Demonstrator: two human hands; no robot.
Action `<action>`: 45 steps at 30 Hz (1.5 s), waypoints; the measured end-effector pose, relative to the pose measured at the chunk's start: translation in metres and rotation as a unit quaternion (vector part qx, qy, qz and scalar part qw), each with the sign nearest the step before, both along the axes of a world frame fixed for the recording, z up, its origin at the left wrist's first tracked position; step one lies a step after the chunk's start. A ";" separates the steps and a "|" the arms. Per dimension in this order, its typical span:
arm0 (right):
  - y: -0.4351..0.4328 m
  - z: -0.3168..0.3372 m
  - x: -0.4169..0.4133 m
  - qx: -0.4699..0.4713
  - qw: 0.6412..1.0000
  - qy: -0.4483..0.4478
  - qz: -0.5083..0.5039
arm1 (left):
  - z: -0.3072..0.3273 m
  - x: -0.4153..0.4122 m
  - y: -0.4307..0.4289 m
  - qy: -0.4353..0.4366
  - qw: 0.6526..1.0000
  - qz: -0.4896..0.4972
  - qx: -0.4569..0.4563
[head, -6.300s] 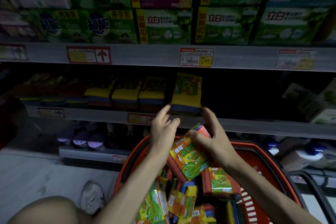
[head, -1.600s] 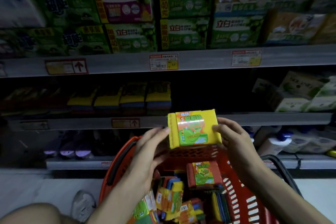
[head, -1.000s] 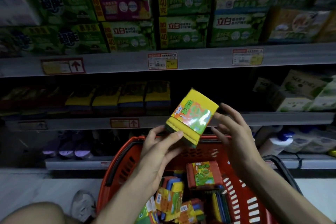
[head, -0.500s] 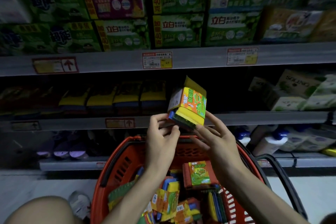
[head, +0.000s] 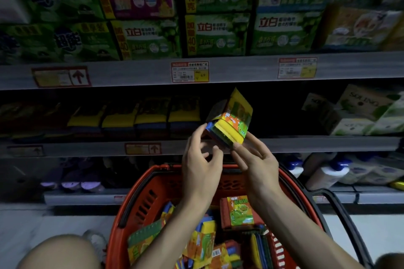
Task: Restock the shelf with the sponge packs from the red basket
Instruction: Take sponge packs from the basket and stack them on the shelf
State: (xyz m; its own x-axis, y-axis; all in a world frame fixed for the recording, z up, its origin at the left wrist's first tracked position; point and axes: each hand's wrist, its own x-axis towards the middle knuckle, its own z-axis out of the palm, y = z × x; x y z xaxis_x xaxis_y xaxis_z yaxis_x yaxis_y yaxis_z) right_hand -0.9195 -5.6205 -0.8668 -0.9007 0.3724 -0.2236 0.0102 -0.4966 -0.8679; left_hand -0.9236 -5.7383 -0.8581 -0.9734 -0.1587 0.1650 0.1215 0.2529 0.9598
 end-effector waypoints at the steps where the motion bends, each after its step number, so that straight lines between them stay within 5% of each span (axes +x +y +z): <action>1: 0.001 -0.001 -0.004 0.011 1.000 0.000 -0.009 | -0.001 -0.003 0.000 -0.003 1.000 -0.002 0.004; 12: 0.000 -0.010 -0.029 0.073 0.997 0.028 -0.016 | -0.017 -0.025 0.007 -0.042 0.998 0.017 0.033; 27: 0.001 -0.004 -0.036 0.316 0.946 0.054 0.042 | -0.009 -0.036 0.005 -0.073 0.996 0.046 -0.038; 45: 0.001 -0.004 -0.033 0.370 0.924 0.032 0.092 | -0.022 -0.037 0.003 -0.098 0.991 0.055 -0.073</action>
